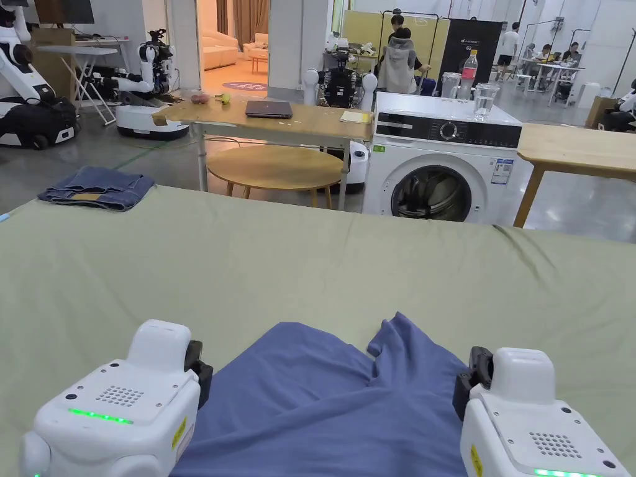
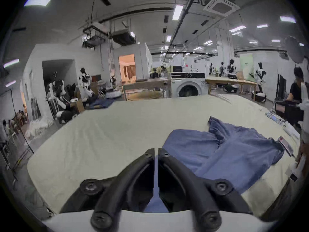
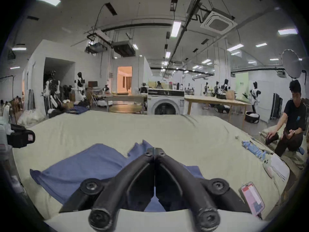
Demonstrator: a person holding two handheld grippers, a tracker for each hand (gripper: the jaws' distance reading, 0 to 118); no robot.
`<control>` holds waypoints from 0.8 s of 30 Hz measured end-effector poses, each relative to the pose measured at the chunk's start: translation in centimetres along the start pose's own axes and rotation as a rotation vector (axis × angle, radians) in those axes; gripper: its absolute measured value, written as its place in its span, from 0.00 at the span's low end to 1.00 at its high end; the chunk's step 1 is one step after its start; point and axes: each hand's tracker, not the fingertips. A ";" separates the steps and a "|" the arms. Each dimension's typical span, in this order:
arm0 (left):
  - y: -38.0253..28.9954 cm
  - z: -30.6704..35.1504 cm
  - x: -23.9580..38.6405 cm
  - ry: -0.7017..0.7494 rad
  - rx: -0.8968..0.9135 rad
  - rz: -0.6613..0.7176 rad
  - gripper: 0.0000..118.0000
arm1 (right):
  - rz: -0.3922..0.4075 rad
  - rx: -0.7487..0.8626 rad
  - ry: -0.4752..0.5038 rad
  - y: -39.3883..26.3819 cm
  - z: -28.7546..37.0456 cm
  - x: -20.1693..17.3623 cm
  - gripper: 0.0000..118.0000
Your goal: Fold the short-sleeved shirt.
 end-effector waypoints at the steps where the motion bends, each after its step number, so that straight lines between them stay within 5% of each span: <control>1: 0.0 -0.1 -0.1 -0.009 -0.002 0.014 0.00 | 0.003 0.002 0.013 0.1 0.0 -0.2 0.00; 6: 0.0 0.3 -1.9 0.031 -0.044 0.033 0.00 | 0.000 -0.012 0.037 0.4 -0.6 -1.0 0.00; 17: -3.3 -1.3 -11.9 0.009 -0.448 0.256 0.00 | 0.012 -0.118 0.065 -1.5 -2.7 -1.1 0.00; 21: -5.2 -2.3 -13.3 0.005 -0.532 0.333 0.47 | 0.020 -0.153 0.072 -2.3 -3.4 -1.2 0.00; 24: -6.7 -3.4 -13.5 0.028 -0.587 0.350 0.54 | 0.029 -0.169 0.072 -2.6 -3.6 -1.1 0.00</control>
